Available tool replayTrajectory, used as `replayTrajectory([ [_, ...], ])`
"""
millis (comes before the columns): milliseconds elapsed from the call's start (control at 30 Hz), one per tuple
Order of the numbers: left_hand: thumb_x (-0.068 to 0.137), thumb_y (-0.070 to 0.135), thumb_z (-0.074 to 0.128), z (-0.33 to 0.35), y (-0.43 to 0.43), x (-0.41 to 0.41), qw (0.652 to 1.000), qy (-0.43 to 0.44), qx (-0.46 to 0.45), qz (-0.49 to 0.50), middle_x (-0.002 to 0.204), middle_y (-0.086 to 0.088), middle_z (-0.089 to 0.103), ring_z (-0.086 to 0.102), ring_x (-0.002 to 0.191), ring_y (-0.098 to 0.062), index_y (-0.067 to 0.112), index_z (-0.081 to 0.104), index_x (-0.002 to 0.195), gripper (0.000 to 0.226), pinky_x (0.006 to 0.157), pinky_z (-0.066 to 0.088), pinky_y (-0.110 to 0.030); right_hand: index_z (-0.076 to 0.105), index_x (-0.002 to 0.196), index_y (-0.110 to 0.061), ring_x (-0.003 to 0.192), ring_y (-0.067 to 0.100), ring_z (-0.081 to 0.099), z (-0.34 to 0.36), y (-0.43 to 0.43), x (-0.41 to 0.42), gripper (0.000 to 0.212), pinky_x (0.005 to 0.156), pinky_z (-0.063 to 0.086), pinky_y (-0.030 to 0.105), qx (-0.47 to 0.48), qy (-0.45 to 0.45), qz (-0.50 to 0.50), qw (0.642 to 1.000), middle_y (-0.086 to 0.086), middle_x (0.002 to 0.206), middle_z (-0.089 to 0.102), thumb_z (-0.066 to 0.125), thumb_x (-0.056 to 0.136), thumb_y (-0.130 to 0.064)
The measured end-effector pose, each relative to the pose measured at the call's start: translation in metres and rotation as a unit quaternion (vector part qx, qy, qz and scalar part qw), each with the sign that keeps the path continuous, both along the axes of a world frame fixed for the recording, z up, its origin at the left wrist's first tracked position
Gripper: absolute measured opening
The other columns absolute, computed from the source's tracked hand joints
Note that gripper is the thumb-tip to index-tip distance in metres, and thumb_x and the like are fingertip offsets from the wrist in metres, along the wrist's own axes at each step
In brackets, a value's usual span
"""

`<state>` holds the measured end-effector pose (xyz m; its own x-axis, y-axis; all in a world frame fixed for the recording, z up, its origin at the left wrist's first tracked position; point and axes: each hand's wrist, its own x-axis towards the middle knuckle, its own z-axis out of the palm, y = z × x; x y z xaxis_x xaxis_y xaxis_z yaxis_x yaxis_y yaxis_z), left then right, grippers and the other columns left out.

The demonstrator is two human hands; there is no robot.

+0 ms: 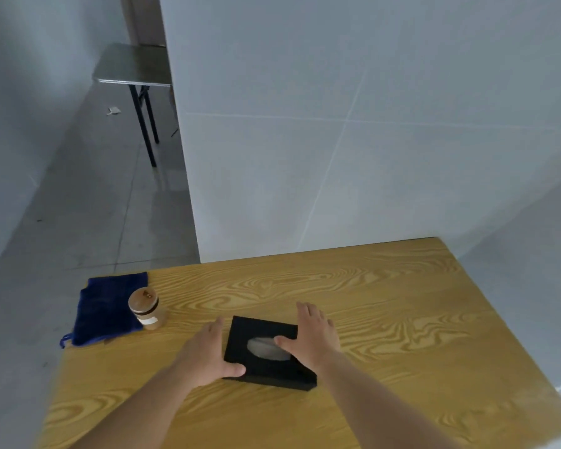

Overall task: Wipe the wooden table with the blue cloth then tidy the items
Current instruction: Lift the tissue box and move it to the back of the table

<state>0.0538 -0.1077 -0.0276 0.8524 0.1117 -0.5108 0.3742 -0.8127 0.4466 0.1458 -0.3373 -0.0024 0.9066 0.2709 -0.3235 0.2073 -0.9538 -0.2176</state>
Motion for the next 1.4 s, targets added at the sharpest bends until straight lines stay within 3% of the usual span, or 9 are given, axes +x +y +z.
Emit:
replayTrajectory([
  [133,0.069,0.072,0.082,-0.003,-0.014,0.001,1.0,-0.008,0.005,-0.021,0.175,-0.01,0.009,0.019,0.159,-0.025,0.012,-0.009,0.165,0.146,0.126,0.028,-0.04,0.006,0.165,-0.017,0.157,0.029,0.02,-0.013,-0.033,-0.01,0.126,0.124,0.022,0.048,-0.02,0.04,-0.04,0.998,0.007,0.172,0.019,0.064,0.075,-0.083],
  [267,0.06,0.071,0.085,-0.006,-0.018,0.0,0.999,-0.013,-0.019,-0.037,0.169,-0.005,0.022,0.032,0.151,-0.022,0.015,-0.004,0.165,0.149,0.12,0.037,-0.038,-0.003,0.165,-0.014,0.158,0.029,0.017,-0.023,-0.049,-0.023,0.141,0.125,0.022,0.049,-0.02,0.086,-0.061,0.994,0.008,0.173,0.013,0.066,0.067,-0.088],
  [533,0.061,0.067,0.087,-0.016,-0.022,-0.012,0.999,-0.019,-0.032,-0.028,0.167,-0.006,0.025,0.039,0.147,-0.021,0.013,-0.009,0.165,0.152,0.117,0.041,-0.035,-0.013,0.163,-0.011,0.155,0.025,0.025,-0.031,-0.045,-0.044,0.153,0.124,0.024,0.045,0.022,0.138,-0.062,0.988,0.005,0.171,0.021,0.079,0.062,-0.079],
  [767,0.07,0.046,0.093,-0.02,-0.028,-0.015,0.994,-0.067,-0.087,0.012,0.156,0.0,0.043,0.045,0.141,-0.018,0.019,0.018,0.163,0.123,0.117,0.04,-0.037,-0.027,0.159,-0.02,0.142,0.024,0.047,-0.034,-0.043,-0.052,0.153,0.109,0.046,0.037,0.077,0.166,-0.087,0.979,0.001,0.162,0.039,0.089,0.068,-0.061],
  [900,0.069,0.039,0.096,-0.02,-0.032,-0.016,0.989,-0.086,-0.106,0.047,0.144,0.006,0.053,0.052,0.133,-0.014,0.023,0.033,0.156,0.109,0.112,0.044,-0.033,-0.021,0.161,-0.021,0.138,0.024,0.052,-0.036,-0.045,-0.053,0.149,0.106,0.051,0.039,0.111,0.156,-0.099,0.976,0.0,0.157,0.045,0.091,0.069,-0.056],
  [1033,0.068,0.036,0.097,-0.019,-0.034,-0.017,0.986,-0.093,-0.121,0.065,0.138,0.011,0.056,0.053,0.125,-0.008,0.028,0.038,0.151,0.102,0.108,0.045,-0.031,-0.003,0.163,-0.021,0.132,0.022,0.057,-0.037,-0.046,-0.05,0.138,0.102,0.054,0.042,0.133,0.143,-0.096,0.976,-0.003,0.148,0.054,0.093,0.068,-0.052],
  [1400,0.072,0.027,0.096,0.007,-0.02,0.022,0.975,-0.11,-0.135,0.137,0.137,-0.002,0.059,0.056,0.13,-0.024,0.019,0.04,0.148,0.094,0.109,0.048,-0.048,0.027,0.148,-0.03,0.12,0.02,0.062,-0.005,-0.023,0.02,0.113,0.096,0.057,0.047,0.189,0.106,-0.033,0.976,-0.01,0.131,0.059,0.098,0.061,-0.044],
])
